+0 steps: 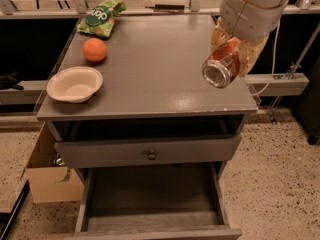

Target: Place coke can into middle drawer

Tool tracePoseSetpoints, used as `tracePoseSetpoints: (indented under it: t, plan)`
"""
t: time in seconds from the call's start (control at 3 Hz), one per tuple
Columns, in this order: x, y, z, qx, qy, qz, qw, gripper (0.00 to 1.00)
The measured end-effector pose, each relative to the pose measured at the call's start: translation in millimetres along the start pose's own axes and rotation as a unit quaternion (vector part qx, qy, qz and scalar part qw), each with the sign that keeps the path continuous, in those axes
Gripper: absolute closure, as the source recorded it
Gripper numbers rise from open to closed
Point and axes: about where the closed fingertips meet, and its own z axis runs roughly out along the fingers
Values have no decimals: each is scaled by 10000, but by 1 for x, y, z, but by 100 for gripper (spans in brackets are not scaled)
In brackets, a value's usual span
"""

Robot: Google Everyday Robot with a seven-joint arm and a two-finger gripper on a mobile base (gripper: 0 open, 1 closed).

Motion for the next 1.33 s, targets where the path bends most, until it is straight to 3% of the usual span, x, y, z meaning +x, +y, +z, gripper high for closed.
tracePoseSetpoints:
  t: [0.33,1.0,1.33]
  plan:
    - [-9,11,0,22,153,-32,9999,100]
    - [-73,91,27,-5,-21,228,9997,100]
    - [-108,125,39,-221,-118,186,9995,100]
